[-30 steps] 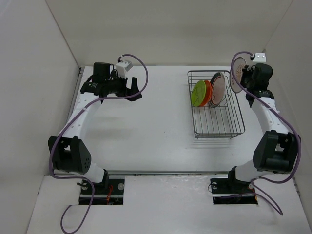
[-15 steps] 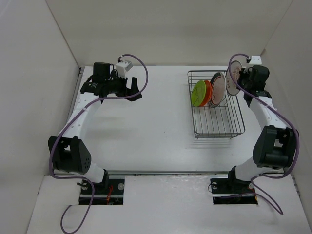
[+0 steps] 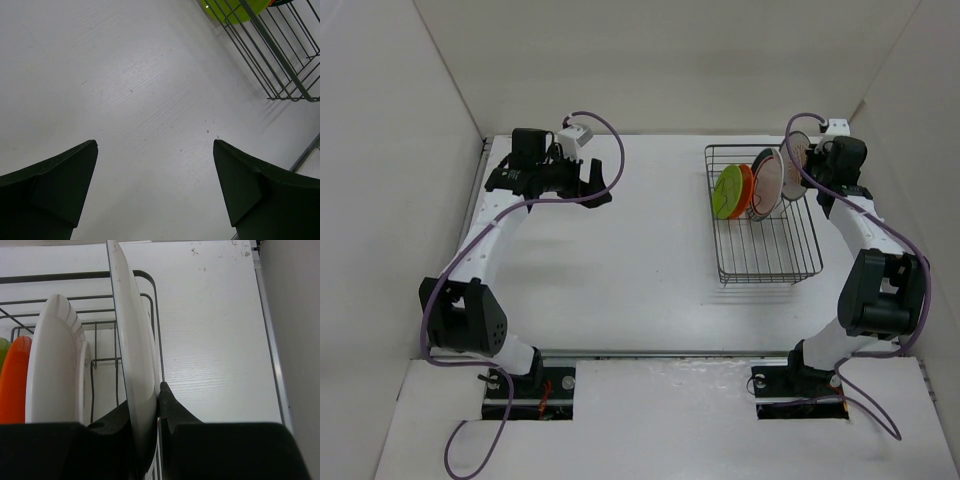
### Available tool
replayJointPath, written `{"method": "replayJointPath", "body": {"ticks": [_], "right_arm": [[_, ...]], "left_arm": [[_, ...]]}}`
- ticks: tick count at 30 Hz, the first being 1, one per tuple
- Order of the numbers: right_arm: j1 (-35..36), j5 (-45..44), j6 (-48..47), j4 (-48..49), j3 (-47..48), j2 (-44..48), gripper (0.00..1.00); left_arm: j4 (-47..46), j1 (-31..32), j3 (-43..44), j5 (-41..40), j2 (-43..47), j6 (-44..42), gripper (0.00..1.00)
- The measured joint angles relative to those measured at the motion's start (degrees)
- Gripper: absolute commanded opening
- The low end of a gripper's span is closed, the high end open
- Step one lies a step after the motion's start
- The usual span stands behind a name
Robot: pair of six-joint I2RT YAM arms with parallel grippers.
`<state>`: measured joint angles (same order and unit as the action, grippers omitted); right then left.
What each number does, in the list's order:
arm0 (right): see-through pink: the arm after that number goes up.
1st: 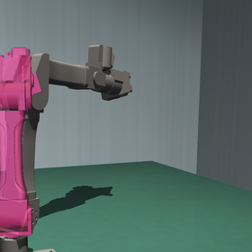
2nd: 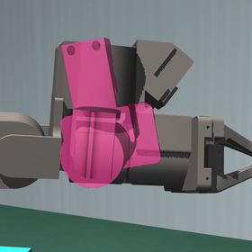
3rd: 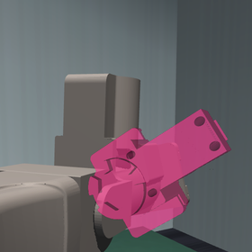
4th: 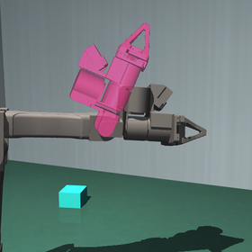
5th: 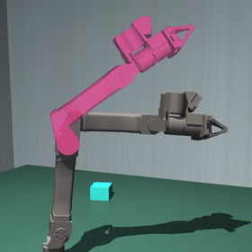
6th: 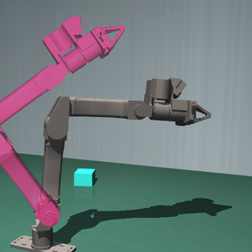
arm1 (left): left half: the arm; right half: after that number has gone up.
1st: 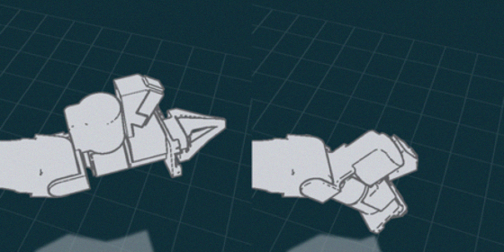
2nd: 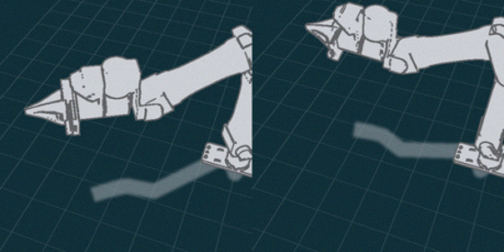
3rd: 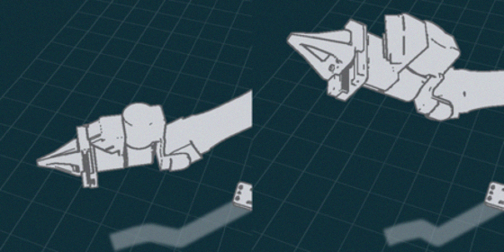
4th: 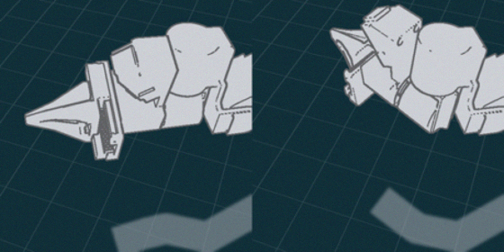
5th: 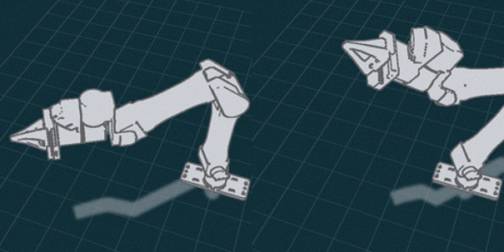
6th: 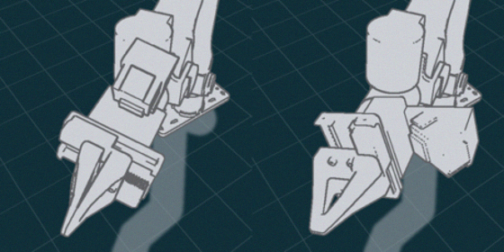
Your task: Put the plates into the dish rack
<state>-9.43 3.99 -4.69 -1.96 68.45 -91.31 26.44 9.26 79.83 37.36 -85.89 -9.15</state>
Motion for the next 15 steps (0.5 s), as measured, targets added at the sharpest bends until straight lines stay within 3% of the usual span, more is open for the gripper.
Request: {"method": "replayJointPath", "body": {"ticks": [9,15], "right_arm": [[0.0,0.9,0.2,0.5,0.0,-0.1,0.28],[0.0,1.3,0.7,1.4,0.0,-0.3,0.46]], "left_arm": [[0.0,0.0,0.0,0.1,-0.8,0.0,1.00],[0.1,0.0,0.0,0.1,-0.8,-0.4,1.00]]}}
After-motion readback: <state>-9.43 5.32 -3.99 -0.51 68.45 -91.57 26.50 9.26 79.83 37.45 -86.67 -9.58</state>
